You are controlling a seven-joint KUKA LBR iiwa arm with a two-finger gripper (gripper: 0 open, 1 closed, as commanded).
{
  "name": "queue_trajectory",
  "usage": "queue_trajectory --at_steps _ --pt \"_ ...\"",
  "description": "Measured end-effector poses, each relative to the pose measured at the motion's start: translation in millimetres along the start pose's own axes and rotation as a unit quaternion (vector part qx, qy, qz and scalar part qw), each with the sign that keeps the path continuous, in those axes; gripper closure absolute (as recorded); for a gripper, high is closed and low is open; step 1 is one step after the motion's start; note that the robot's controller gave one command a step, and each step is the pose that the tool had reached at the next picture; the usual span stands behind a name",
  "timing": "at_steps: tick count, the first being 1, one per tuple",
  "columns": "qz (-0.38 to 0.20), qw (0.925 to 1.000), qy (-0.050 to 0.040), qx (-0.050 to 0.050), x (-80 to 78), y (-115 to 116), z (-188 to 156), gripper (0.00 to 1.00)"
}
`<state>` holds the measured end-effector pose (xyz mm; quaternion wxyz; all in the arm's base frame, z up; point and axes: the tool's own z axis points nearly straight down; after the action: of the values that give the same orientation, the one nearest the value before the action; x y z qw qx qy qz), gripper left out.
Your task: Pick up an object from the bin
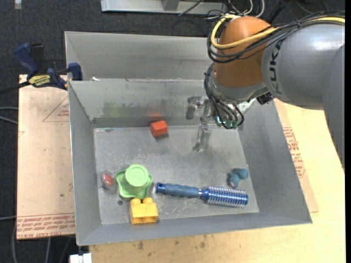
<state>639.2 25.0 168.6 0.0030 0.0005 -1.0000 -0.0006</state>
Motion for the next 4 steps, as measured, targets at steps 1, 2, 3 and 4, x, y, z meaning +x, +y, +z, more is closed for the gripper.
queue_trajectory --at_steps 1,2,3,4 --pt "-0.081 0.9967 0.0006 0.001 62.1 -53.2 89.5 0.00" --pt "-0.083 0.9966 -0.0034 0.000 59.2 -51.0 86.0 1.00" --pt "-0.083 0.9966 -0.0078 0.001 102.7 -53.5 -46.0 1.00" --pt "-0.083 0.9966 -0.0044 0.000 103.6 -53.3 -41.6 0.00"
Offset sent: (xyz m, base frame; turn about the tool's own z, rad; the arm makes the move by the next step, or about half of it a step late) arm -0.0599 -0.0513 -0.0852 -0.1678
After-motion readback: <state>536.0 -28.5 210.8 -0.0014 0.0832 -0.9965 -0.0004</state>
